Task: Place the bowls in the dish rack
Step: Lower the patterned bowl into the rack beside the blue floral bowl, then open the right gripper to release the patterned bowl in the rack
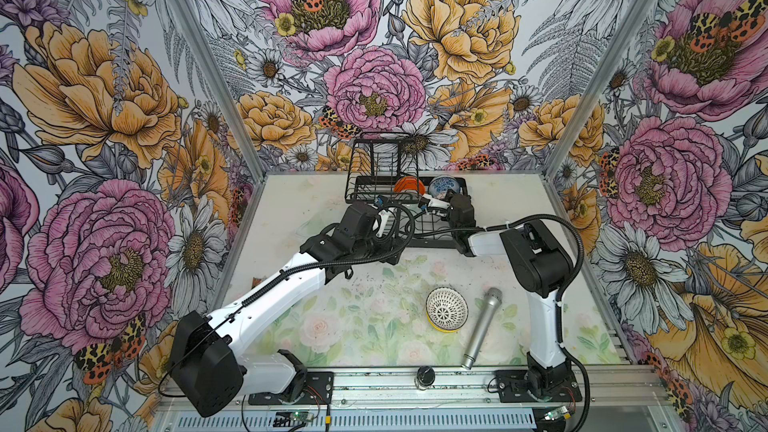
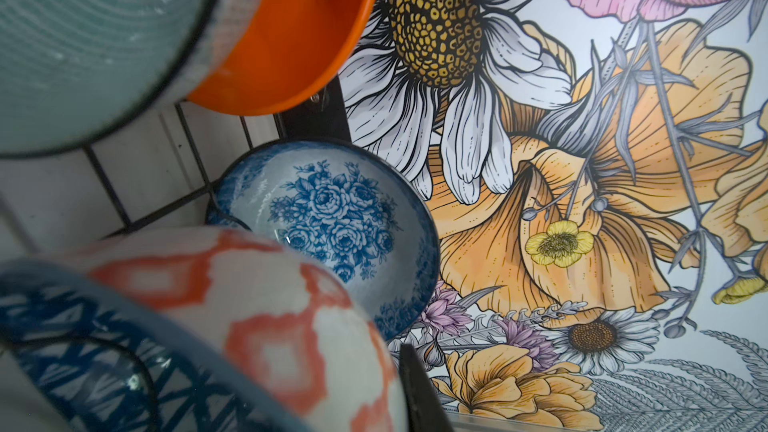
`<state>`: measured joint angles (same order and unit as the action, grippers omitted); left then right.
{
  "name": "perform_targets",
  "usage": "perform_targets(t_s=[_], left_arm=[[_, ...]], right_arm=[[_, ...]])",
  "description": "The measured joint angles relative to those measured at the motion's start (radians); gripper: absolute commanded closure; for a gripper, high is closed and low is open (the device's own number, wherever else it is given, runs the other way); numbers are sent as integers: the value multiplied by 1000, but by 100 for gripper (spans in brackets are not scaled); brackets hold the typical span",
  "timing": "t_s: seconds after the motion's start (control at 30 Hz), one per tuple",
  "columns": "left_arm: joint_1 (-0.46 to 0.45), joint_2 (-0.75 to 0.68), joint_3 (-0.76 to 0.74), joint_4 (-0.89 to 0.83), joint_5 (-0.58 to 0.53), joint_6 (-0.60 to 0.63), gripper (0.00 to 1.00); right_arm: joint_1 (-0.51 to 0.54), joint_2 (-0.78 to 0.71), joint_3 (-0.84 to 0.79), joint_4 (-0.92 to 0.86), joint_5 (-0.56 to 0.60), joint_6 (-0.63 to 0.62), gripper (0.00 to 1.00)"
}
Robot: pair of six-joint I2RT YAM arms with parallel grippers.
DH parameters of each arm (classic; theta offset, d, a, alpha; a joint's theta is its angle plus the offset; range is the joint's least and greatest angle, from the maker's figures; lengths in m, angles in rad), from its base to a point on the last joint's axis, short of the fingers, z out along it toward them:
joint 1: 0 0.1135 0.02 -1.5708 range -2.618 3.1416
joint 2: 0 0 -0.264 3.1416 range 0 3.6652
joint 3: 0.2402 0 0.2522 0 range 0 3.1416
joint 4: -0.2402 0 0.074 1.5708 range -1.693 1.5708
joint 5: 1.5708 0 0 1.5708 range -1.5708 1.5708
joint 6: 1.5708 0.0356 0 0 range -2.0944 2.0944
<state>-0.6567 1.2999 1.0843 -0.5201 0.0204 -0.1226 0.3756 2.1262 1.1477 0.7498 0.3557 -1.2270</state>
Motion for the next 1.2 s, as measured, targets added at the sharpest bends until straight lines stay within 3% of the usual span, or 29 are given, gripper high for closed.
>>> perform_targets(t_s=[0.23, 0.37, 0.47, 0.73, 0.83, 1.2], left_arm=[[0, 0, 0, 0, 0, 0, 1], [0, 0, 0, 0, 3, 0, 1], [0, 0, 0, 0, 6, 0, 1], [0, 0, 0, 0, 15, 0, 1], [0, 0, 0, 1, 15, 0, 1], [0, -21, -19, 2, 15, 0, 1]], right_arm=[[0, -3, 1, -17, 0, 11, 70], [0, -10, 1, -48, 0, 26, 54], [0, -22, 1, -74, 2, 39, 30], [0, -64, 1, -103, 1, 64, 14], [0, -82, -10, -101, 8, 82, 3], [21, -267, -138, -135, 56, 214, 1]])
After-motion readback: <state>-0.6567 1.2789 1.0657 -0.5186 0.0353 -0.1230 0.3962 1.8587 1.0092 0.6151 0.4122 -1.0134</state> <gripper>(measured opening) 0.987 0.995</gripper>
